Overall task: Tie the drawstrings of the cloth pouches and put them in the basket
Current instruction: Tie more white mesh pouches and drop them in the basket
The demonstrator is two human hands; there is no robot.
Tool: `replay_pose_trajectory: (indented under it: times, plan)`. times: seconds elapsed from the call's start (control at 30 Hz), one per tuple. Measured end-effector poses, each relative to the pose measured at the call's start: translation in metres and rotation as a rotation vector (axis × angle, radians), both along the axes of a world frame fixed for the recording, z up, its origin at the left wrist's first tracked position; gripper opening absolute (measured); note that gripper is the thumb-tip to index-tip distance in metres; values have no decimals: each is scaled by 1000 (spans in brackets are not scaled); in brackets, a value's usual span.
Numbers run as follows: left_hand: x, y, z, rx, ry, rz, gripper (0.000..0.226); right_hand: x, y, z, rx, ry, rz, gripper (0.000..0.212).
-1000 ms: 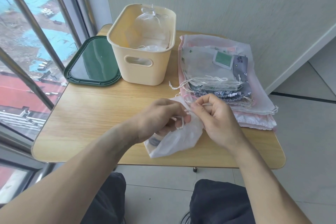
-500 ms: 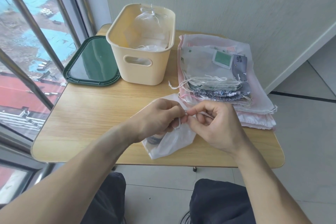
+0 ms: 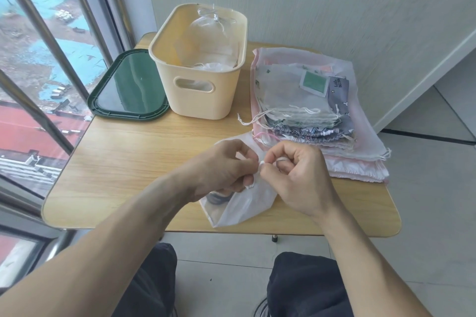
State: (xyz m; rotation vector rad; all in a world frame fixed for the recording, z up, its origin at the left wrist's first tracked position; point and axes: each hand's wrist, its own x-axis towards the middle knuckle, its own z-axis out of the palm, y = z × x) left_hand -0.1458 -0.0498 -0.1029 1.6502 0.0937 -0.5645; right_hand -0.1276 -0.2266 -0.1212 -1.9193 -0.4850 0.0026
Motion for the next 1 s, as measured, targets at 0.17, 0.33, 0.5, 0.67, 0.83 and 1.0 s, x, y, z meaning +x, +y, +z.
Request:
replay_pose_trajectory:
  times: [0.17,0.33,0.5,0.67,0.83,1.0]
  plan:
    - [0,9,-1,-8,-66,-156,25,6,2,-1,23,69,-56,13]
    - [3,12,-3,-63,-52,-135,18,8,2,-4,25,80,-11,12]
    - [3,3,-6,-146,-72,113,12,7,2,-6,73,95,-62,16]
    - [3,-7,-12,-109,-255,270,14,6,5,0,-108,5,-50,7]
    - [3,-5,-18,-19,-347,239,17,6,4,4,-138,-28,-47,11]
    - [2,-6,-20,72,-422,177,21,4,2,2,-157,-137,-67,4]
